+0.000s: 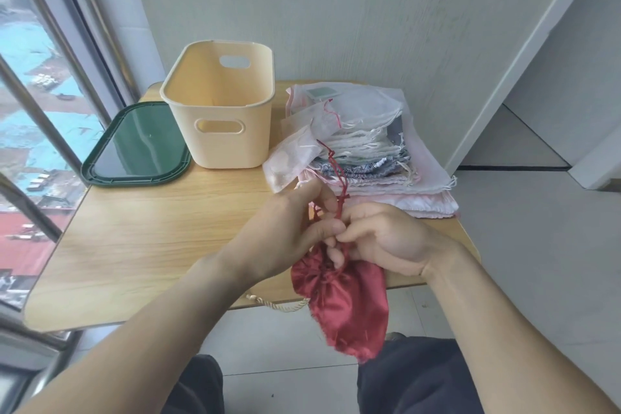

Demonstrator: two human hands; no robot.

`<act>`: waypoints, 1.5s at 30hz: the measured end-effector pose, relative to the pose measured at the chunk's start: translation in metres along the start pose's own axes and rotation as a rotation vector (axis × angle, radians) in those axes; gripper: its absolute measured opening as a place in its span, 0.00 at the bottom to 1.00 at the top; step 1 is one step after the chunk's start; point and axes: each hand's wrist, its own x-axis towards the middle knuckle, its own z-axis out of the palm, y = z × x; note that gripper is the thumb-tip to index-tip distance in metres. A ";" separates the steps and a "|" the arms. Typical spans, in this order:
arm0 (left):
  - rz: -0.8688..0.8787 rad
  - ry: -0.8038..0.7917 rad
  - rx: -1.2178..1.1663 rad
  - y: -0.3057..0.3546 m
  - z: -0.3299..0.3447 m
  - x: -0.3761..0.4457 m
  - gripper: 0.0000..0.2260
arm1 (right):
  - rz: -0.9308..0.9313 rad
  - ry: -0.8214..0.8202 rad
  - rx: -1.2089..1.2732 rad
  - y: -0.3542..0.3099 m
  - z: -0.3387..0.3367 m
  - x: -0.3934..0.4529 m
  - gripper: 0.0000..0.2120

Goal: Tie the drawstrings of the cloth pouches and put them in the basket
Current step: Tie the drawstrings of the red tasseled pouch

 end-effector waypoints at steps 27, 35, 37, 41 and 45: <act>-0.239 0.153 -0.059 0.004 -0.022 -0.003 0.12 | -0.274 0.335 -0.402 -0.002 0.006 0.007 0.19; -0.407 -0.157 -0.439 0.005 -0.006 0.000 0.11 | -0.223 0.323 -0.416 0.004 0.008 0.011 0.18; -0.409 -0.142 -0.390 0.004 -0.005 0.000 0.11 | -0.229 0.371 -0.446 0.004 0.007 0.012 0.16; -0.392 -0.091 -0.214 0.009 -0.007 -0.002 0.08 | -0.260 0.483 -0.406 0.004 0.007 0.014 0.15; -0.339 -0.074 -0.102 0.014 -0.008 -0.005 0.03 | -0.218 0.452 -0.365 0.005 0.009 0.012 0.12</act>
